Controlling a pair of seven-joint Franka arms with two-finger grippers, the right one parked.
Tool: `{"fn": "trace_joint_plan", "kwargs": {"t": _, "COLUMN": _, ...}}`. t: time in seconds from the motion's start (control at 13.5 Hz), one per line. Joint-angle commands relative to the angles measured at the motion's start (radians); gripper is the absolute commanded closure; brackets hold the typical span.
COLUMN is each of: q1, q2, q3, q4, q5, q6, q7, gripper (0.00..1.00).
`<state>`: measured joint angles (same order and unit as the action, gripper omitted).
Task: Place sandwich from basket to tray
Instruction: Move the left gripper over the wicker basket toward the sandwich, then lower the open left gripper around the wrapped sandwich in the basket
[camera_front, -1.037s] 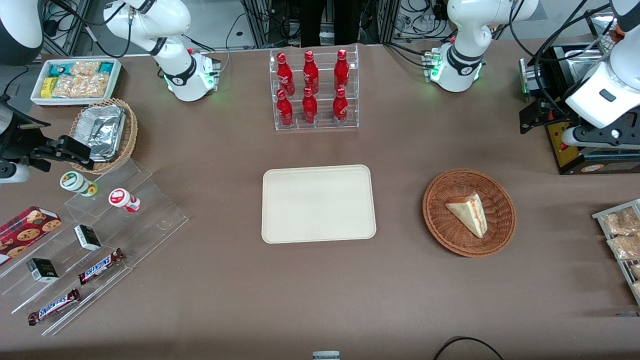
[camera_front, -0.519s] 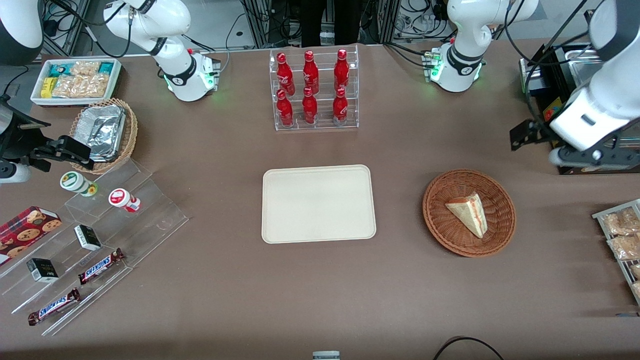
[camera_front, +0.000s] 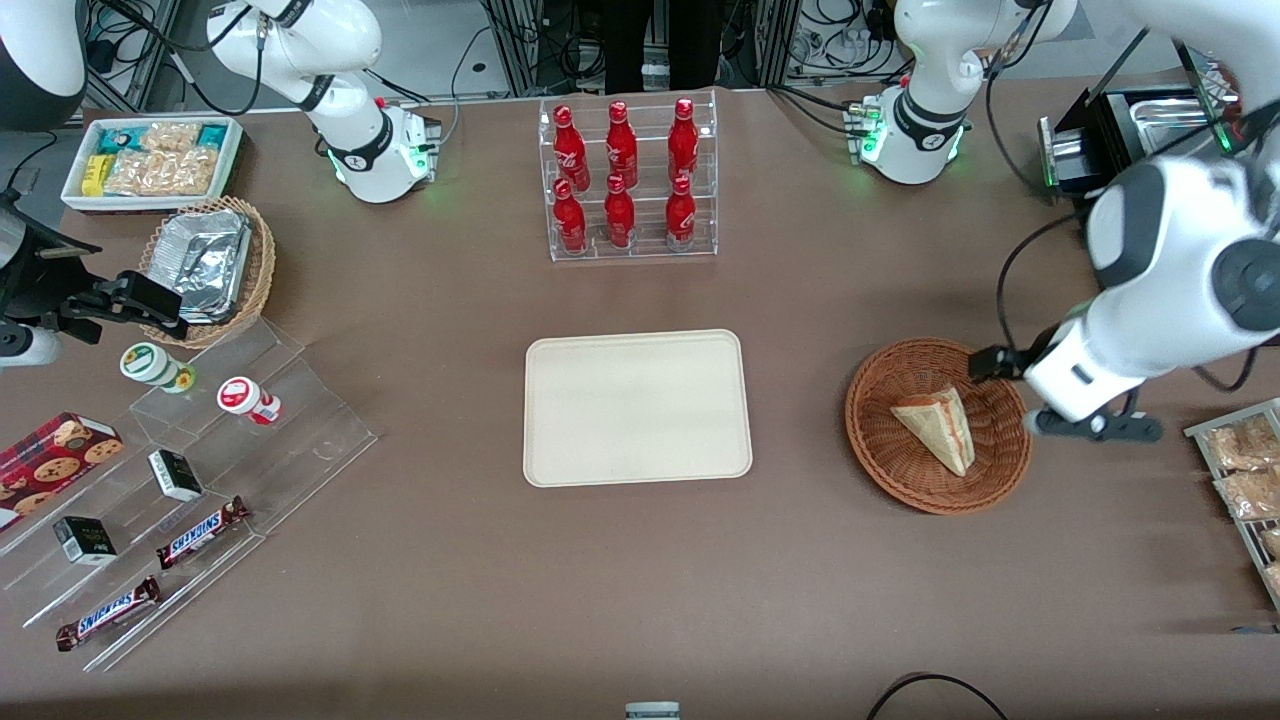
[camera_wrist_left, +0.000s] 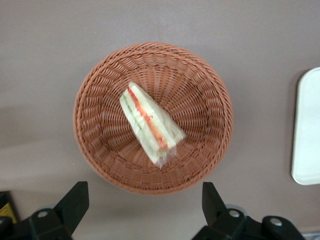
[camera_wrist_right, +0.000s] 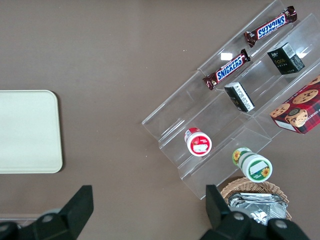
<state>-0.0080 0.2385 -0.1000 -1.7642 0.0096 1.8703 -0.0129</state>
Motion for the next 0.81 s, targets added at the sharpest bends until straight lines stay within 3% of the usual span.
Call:
{"fn": "trace_joint_plan", "kwargs": {"t": 0.0, "q1": 0.002, "q2": -0.016, "q3": -0.001, "q4": -0.098, "q5": -0.003, "q6": 0.123, "q7": 0.011, "gripper": 0.00}}
{"fn": "trace_joint_plan", "kwargs": {"t": 0.3, "q1": 0.005, "q2": -0.005, "q3": 0.000, "q4": -0.181, "q5": -0.005, "q6": 0.249, "q7": -0.039, "gripper": 0.00}}
{"fn": "trace_joint_plan", "kwargs": {"t": 0.74, "q1": 0.000, "q2": -0.002, "q3": -0.001, "q4": -0.300, "q5": -0.005, "q6": 0.443, "q7": -0.566, "gripper": 0.00}}
